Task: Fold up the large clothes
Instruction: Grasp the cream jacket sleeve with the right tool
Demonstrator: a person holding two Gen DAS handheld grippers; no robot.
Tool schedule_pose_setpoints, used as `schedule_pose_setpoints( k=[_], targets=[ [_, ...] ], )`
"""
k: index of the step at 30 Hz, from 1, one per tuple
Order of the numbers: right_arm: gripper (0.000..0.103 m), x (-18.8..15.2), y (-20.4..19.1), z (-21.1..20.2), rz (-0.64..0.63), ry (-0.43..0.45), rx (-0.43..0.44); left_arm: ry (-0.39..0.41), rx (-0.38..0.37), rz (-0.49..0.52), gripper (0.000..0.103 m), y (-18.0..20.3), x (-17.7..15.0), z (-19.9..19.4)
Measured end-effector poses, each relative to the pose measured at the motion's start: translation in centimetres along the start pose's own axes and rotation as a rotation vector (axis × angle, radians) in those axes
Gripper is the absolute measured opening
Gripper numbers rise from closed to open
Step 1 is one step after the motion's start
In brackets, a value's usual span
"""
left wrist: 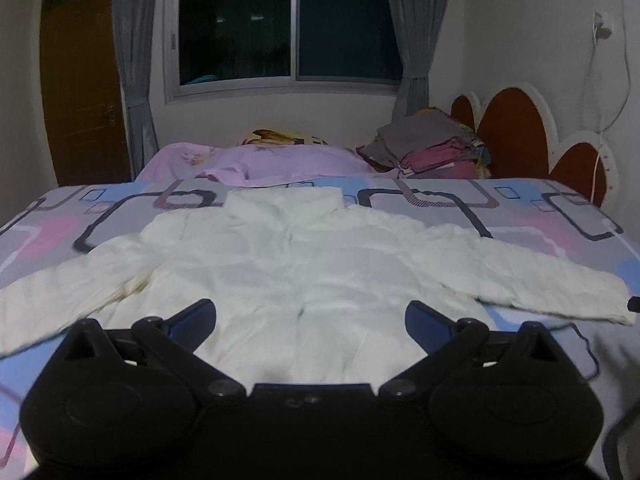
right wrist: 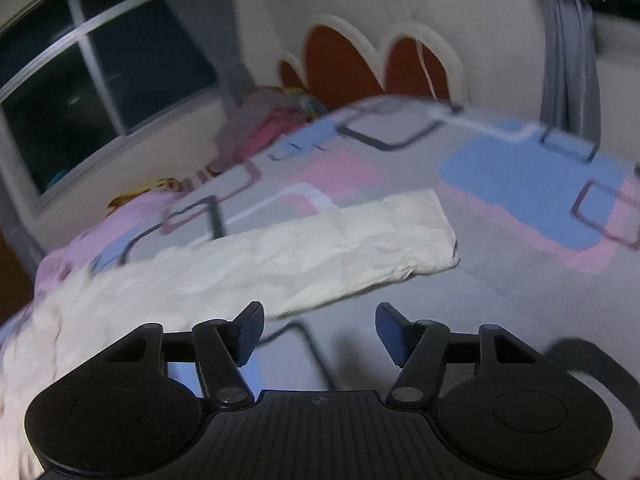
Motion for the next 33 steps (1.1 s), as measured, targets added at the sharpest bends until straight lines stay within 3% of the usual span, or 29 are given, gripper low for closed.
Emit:
schedule_pose_setpoints(
  k=[7,13,15,17,20,23,26,28,33],
  targets=[
    [0.063,1.2,4.4,7.9,0.234,-0.126,-0.008,-0.078,0.041,0.040,0.100,1.3,1.4,5.4],
    [0.062,1.9,5.8,8.6,0.319,-0.113,0.007,-0.129,0.095,0.032,0.100,-0.2,0.9,6.9],
    [0.046,2.0,5.8,8.6,0.316,-0.105,-0.011,-0.139,0.124,0.024,0.098,-1.2,1.0,7.1],
    [0.015,2.0,6.0,8.8,0.318,-0.114,-0.025,-0.157,0.142,0.009,0.097,-2.3,0.8,7.1],
    [0.007,2.3,5.4,9.1,0.299,-0.105,-0.047,-0.177,0.160,0.011,0.097,-3.8,0.7,7.0],
    [0.004,3.6,2.8,8.5,0.193,-0.044,-0.039,-0.196,0.160,-0.005,0.094,-5.6,0.1,6.8],
    [0.004,4.5,-1.6,7.1,0.071,0.002,0.015,-0.211,0.117,-0.046,0.084,-7.1,-0.6,7.0],
    [0.004,4.6,-5.2,6.0,-0.017,0.031,0.063,-0.206,0.126,-0.072,0.084,-8.4,-0.8,7.3],
    [0.004,1.1,-15.9,3.5,-0.230,0.043,0.201,-0.179,0.097,-0.130,0.083,-11.5,-0.9,8.4]
  ],
)
Point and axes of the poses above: each gripper's, at about its wrist camera, not at the fingertips, and z roughly the way its jaws point, y to its right, x to its top, the point moved 10 cm from there along z, roughly the way its jaws point, and after that the axes turned 12 degrees about z, right-handed, at the moved point
